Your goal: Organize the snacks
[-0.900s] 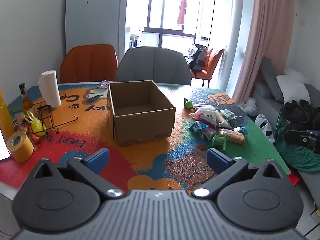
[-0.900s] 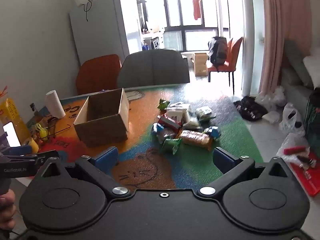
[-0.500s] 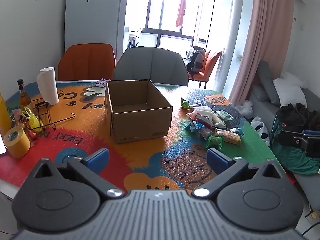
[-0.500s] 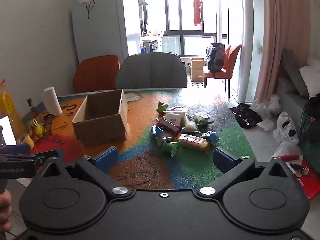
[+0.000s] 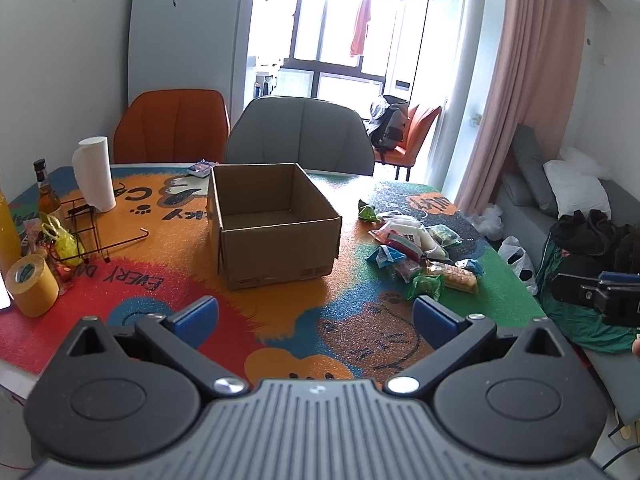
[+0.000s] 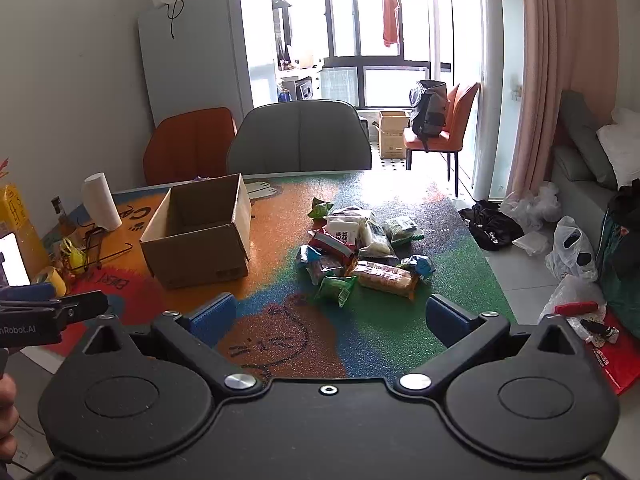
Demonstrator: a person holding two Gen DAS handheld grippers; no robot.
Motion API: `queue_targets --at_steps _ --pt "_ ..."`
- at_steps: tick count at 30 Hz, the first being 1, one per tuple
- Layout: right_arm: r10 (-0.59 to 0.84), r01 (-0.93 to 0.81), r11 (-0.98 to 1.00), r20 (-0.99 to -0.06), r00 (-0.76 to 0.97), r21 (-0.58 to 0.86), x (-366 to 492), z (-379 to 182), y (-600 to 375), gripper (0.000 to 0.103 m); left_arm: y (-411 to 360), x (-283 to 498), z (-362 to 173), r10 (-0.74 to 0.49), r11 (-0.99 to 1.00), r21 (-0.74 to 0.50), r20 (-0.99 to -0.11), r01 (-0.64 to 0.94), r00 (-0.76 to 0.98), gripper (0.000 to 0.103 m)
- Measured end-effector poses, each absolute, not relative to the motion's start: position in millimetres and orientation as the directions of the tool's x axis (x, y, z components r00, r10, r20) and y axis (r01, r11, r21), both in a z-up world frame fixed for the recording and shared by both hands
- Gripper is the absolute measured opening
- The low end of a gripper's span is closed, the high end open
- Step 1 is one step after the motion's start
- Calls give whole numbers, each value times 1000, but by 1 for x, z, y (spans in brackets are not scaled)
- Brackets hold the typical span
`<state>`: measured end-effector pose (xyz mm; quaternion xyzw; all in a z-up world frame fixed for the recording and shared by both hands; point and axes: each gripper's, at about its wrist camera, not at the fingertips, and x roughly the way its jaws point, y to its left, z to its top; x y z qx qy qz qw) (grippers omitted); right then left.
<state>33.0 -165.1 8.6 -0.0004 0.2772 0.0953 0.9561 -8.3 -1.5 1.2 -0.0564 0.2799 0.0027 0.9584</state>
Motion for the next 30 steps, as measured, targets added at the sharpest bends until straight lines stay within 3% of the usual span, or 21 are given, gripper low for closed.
queue_targets --at_steps 30 --pt "176 -173 983 -515 839 55 32 11 -170 103 1 -10 5 -19 993 -107 -532 -44 847 103"
